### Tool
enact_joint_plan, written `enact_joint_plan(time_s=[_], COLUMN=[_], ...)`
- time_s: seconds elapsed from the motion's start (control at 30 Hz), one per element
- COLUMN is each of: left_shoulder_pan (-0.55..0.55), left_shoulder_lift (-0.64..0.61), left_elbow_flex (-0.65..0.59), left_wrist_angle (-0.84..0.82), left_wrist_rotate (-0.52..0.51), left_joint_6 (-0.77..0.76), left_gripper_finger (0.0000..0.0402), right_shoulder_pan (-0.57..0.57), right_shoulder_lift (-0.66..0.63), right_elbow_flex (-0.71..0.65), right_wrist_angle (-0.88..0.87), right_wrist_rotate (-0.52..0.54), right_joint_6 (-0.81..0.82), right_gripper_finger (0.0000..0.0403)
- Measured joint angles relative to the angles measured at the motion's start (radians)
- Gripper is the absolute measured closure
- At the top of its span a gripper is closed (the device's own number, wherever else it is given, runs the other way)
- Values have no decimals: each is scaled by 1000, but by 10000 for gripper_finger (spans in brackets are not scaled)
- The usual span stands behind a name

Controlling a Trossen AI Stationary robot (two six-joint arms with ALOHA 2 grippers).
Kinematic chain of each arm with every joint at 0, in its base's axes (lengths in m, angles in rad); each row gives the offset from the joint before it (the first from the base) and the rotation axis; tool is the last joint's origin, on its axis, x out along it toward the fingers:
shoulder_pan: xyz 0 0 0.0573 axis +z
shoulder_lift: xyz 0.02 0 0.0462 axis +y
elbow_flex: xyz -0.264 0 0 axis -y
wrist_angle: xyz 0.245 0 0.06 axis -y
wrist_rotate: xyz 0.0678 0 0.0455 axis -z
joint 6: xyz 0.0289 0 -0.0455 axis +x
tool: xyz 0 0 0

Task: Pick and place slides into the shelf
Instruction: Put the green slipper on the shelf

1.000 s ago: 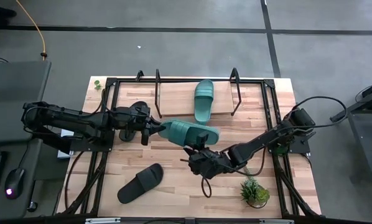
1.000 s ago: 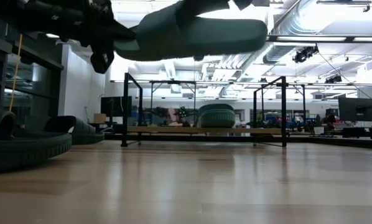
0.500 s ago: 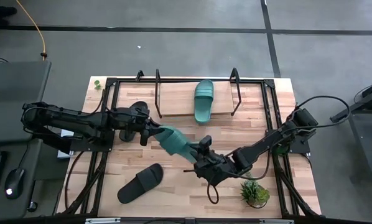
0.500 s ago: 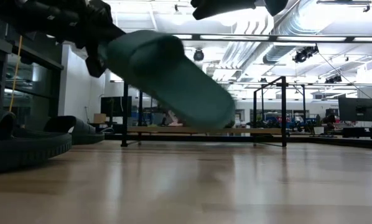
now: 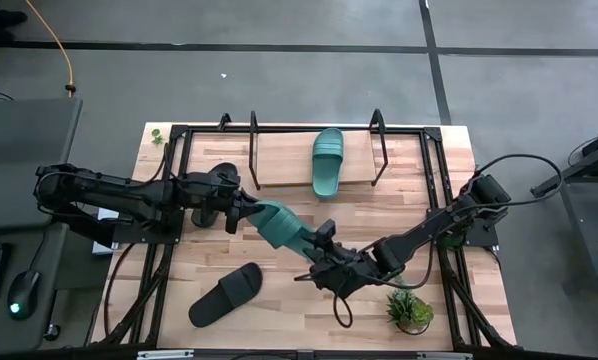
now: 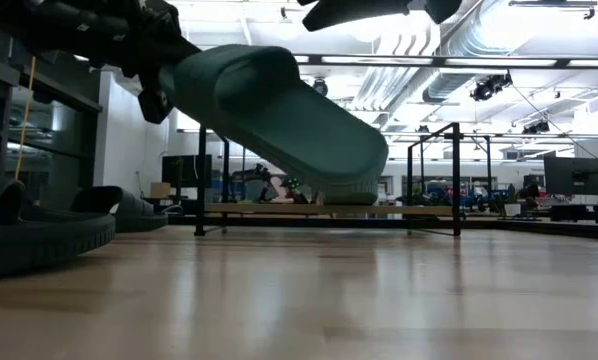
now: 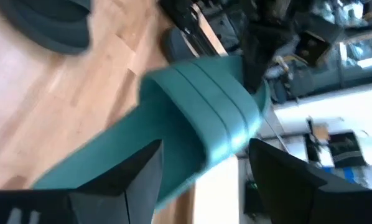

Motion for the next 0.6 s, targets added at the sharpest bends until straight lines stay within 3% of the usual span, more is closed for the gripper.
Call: enact_joint_plan(time_s=[0.3, 0.6], left_shoulder_pan=[0, 0], left_shoulder_lift=[0, 0], left_elbow_flex=[0, 0], left_wrist_angle=[7, 14], left_wrist_rotate=[-1, 4], left_joint_6=[0, -1], left_gripper_finger=[361, 365], right_shoulder_pan=[-3, -9], right_shoulder_lift=[16, 118], right_elbow_flex=[0, 0], right_wrist_angle=[30, 244], right_wrist_rotate=[-2, 73], right_joint_6=[-29, -278], right_gripper_finger=[176, 176])
